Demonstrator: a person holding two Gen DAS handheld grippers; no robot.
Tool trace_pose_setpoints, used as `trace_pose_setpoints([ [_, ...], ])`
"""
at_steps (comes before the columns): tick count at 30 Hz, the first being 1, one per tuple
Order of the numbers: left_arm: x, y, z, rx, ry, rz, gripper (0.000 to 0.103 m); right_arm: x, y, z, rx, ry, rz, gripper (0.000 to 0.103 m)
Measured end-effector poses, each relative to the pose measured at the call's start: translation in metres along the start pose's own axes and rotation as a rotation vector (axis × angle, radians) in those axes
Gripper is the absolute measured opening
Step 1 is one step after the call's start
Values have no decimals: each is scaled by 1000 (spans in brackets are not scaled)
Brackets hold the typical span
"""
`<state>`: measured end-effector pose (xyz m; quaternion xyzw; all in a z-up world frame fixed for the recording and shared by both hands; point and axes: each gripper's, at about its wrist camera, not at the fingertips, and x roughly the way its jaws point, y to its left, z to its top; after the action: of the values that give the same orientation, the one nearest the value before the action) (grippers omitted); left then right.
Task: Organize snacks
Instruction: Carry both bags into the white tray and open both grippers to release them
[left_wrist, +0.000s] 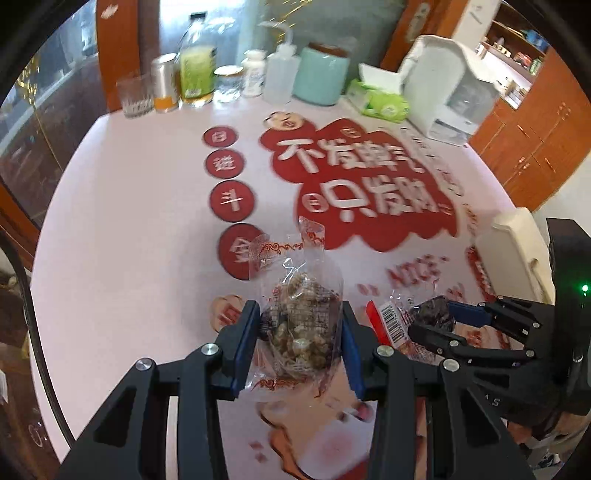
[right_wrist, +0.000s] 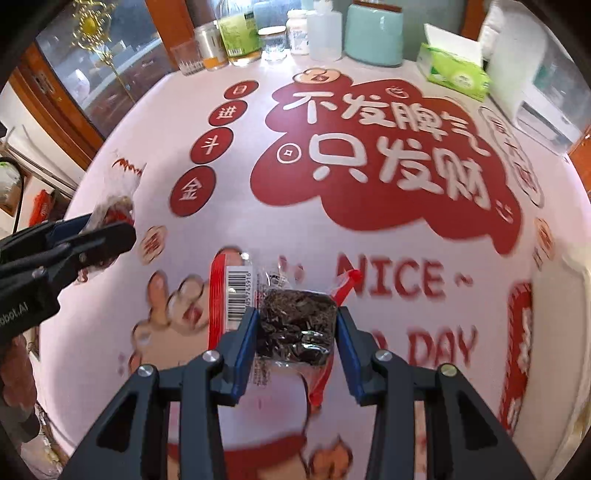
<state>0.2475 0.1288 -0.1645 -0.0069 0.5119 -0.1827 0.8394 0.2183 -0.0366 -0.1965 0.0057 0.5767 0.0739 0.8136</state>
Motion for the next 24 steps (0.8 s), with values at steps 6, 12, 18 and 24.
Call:
trace_pose_setpoints([
  [6,-54,-71,-7,34,-53,-51,40,-67,-22,-36,28,-90,-20,42],
  [12,-98,-154,-10,135,-128,-80,40,-127,-66,-72,108,-171,-31,42],
  [18,-105,-238,-17,170,-138,-94,40,-168,-119,-110,164,-251,-34,42],
  [24,-83,-331,-27,159,-105,-88,41,-206,-204,-151,194,-286,-40,42],
])
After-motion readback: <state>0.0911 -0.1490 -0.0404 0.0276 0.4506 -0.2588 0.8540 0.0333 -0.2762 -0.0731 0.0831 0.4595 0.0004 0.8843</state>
